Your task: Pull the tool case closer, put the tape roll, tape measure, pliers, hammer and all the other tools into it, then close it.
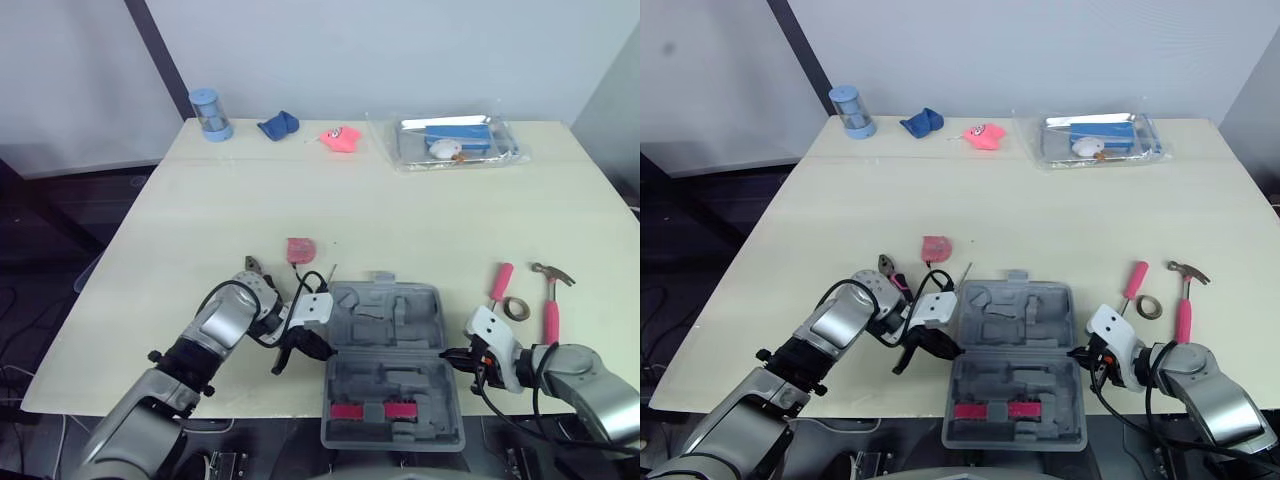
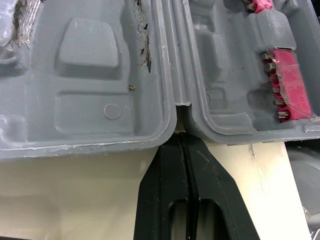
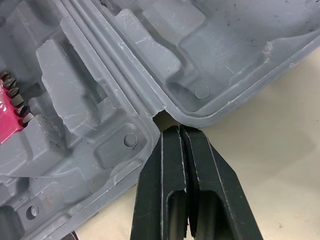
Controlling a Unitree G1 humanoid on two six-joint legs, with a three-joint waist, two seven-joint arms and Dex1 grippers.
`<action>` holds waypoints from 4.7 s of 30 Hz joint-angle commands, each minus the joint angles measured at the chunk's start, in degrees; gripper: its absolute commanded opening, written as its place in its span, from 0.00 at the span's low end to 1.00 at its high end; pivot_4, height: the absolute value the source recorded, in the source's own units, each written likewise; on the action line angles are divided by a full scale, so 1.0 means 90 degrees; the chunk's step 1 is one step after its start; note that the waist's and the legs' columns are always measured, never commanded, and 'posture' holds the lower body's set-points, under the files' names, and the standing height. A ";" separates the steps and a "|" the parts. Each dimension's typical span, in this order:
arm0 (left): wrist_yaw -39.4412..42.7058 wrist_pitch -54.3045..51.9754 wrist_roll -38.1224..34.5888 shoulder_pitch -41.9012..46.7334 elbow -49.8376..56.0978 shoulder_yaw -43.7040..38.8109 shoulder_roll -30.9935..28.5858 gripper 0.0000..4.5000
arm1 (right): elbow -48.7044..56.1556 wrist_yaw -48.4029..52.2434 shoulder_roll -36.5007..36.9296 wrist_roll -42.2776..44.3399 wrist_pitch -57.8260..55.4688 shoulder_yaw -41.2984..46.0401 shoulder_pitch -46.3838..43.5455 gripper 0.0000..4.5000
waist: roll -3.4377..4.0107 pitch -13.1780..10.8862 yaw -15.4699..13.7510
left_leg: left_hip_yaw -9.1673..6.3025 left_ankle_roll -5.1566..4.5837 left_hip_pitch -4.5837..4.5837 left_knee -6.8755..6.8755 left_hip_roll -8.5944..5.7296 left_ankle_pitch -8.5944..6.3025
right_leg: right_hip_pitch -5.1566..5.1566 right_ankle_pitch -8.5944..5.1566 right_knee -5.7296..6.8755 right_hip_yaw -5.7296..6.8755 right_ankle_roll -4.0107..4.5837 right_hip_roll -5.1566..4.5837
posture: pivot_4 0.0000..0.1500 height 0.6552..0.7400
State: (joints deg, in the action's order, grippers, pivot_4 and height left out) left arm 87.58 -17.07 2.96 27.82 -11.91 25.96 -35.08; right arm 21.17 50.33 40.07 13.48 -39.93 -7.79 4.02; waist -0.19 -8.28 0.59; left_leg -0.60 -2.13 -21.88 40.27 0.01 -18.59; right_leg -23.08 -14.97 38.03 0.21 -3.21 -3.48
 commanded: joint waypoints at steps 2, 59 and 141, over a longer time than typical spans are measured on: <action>0.0212 0.0079 -0.0212 0.0012 0.0313 0.0140 0.0028 0.00 | 0.0201 0.0019 -0.0110 0.0168 0.0101 -0.0130 -0.0056 0.01 | 0.0000 0.0000 0.0005 | 0.0000 0.0000 0.0000 0.0000 0.0001 0.0000 | 0.0000 0.0000 0.0000 0.0000 0.0000 0.0001 | 1.00 1.00; 0.0039 0.0306 -0.0297 0.0087 -0.0004 -0.0002 -0.0298 0.00 | 0.0073 -0.0107 0.0404 0.0349 0.0280 0.0408 0.0281 0.01 | 0.0000 0.0000 -0.0019 | 0.0000 -0.0001 0.0001 0.0001 0.0003 -0.0001 | 0.0001 0.0000 0.0000 -0.0001 0.0000 0.0002 | 1.00 1.00; 0.0137 0.0593 -0.4142 -0.1811 0.2637 -0.2985 -0.1088 0.97 | -0.2633 0.1548 0.2414 -0.0987 0.1797 0.0062 -0.1729 0.99 | 0.0049 0.0008 0.0001 | 0.0015 -0.0006 0.0011 -0.0016 0.0013 -0.0005 | 0.0009 0.0000 -0.0021 0.0002 0.0004 -0.0013 | 1.00 1.00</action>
State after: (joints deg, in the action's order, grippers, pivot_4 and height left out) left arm 87.35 -12.05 -33.40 11.00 10.20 -1.08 -44.12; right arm -1.80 63.68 61.61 6.20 -24.63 -6.86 -10.21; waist 0.26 -8.20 0.59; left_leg -0.47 -2.18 -21.79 40.12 0.13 -18.64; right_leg -23.00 -14.97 37.83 0.23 -3.17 -3.60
